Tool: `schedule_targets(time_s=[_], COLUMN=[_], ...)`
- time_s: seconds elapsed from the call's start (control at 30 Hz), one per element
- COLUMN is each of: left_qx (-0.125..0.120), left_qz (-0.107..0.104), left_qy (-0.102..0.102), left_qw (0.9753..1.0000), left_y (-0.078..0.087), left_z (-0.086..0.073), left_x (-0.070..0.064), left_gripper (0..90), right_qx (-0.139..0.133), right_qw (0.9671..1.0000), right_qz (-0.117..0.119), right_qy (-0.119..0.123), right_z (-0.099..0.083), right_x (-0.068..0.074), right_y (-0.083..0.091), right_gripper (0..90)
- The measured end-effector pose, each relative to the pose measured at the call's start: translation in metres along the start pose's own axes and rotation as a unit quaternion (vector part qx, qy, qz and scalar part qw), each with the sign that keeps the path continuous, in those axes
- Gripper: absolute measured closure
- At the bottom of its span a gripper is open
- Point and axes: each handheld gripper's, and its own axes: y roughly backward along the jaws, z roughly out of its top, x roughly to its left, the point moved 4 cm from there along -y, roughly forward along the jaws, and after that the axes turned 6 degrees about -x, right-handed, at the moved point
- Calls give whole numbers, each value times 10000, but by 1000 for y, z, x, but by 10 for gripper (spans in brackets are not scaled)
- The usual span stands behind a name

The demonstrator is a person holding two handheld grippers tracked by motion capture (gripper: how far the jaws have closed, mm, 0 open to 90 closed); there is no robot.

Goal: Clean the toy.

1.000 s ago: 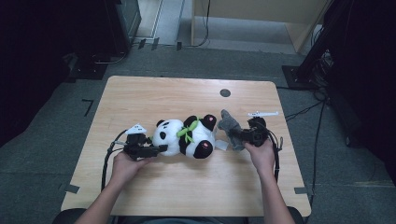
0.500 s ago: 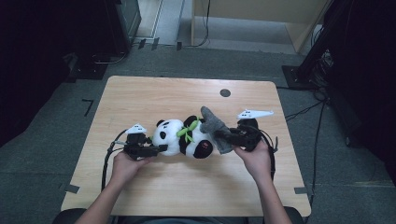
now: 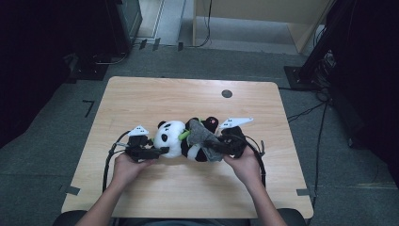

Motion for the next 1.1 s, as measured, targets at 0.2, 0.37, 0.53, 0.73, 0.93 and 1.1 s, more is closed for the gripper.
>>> schedule_targets(time_s=[0.2, 0.37, 0.53, 0.73, 0.93, 1.1], left_qx=[-5, -34, -55, -59, -11, -10], left_qz=[-27, -28, -29, -22, -8, -16], left_qy=[33, 63, 71, 69, 13, -3], left_qw=[10000, 10000, 10000, 10000, 10000, 10000], left_y=[0, 0, 0, -1, -1, -1], left_z=[0, 0, 1, 1, 0, 1], left_x=[1, 1, 1, -1, -1, -2], left_gripper=[331, 330, 330, 331, 334, 336], right_qx=[60, 22, -332, -517, -99, -63], right_qw=[9998, 9995, 9992, 9983, 9980, 9986], right_qz=[-51, -227, -146, 229, 351, 110], right_qy=[-172, -240, -152, 138, 519, 521], right_z=[-8, -7, 6, 20, 12, 4], right_x=[-17, -25, -17, 14, 35, 18], right_y=[2, 12, 25, 24, -6, -10], right_gripper=[771, 769, 767, 764, 763, 771])
